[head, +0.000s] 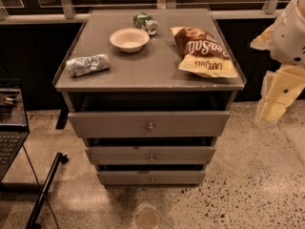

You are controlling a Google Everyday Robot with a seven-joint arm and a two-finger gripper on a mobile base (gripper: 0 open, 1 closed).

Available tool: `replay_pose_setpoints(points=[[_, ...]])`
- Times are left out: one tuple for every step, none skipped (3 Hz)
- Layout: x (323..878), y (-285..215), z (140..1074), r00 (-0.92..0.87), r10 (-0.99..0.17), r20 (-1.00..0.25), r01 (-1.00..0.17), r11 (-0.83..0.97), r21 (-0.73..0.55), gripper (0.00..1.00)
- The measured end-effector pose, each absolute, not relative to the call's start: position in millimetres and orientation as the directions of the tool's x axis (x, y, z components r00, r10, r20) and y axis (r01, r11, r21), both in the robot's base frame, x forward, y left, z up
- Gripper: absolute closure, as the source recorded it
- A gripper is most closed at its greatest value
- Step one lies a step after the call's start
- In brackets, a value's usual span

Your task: Open bottom drawer

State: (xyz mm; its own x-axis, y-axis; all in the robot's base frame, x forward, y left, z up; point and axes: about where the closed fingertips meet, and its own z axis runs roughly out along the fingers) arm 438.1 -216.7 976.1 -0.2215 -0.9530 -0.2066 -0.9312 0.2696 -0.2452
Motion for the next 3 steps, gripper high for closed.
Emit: replay_pose_setpoints(points=[[438.1,-216.7,976.1,-0.222,-0.953,-0.207,-0.931,0.27,-0.245,0.0],[438.5,-215.8,978.3,-0.236,-0.946,-0.224,-0.92,0.291,-0.263,0.0],[425.1,-210.6,976.1,-0.306,-0.901,-0.307,-0.874,0.394,-0.285,0.0]])
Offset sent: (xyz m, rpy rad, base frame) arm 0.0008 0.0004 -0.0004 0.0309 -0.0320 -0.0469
